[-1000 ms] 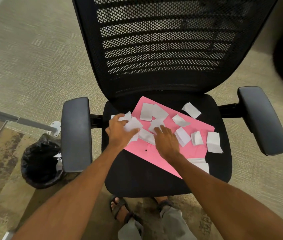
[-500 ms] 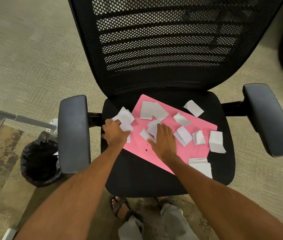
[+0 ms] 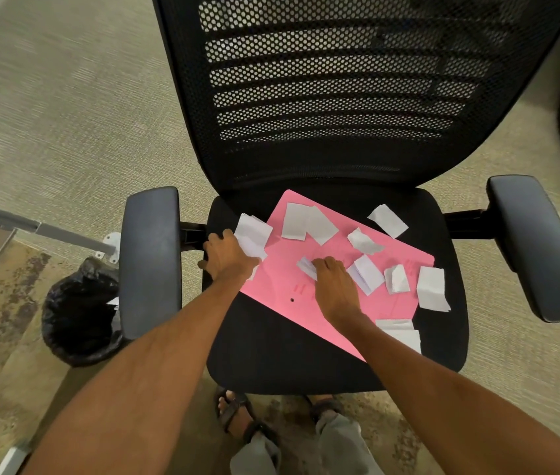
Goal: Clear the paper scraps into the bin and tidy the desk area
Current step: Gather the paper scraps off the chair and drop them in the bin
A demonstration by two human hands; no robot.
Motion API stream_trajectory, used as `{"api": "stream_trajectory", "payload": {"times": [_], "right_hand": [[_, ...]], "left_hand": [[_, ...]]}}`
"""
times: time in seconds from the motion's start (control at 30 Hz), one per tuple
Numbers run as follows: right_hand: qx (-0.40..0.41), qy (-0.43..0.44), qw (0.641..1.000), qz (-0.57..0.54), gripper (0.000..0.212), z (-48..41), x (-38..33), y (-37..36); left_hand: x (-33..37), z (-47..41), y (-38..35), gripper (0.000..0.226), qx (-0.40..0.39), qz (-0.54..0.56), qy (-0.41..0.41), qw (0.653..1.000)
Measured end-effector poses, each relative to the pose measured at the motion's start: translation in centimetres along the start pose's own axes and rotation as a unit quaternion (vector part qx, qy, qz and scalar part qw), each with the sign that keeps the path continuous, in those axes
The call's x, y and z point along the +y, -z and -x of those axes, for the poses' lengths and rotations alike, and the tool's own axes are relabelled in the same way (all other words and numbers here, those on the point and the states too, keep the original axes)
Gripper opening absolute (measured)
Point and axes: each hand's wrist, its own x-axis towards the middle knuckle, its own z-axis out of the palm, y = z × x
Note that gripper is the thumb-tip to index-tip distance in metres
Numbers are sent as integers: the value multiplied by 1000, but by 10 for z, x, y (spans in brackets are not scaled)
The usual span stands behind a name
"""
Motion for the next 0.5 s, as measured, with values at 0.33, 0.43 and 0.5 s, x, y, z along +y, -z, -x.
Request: {"api": "stream_trajectory", "payload": {"times": [0.33, 0.43, 0.5], "right_hand": [[50, -32, 998, -24, 37, -44, 1, 35], [-4, -29, 1000, -3, 38, -63, 2, 40], [-43, -37, 998, 20, 39, -71, 1, 39]], "left_hand": [[15, 4, -4, 59, 42, 85, -76, 993], [26, -1, -2, 55, -11, 148, -96, 984], [35, -8, -2, 57, -51, 177, -81, 980]]}}
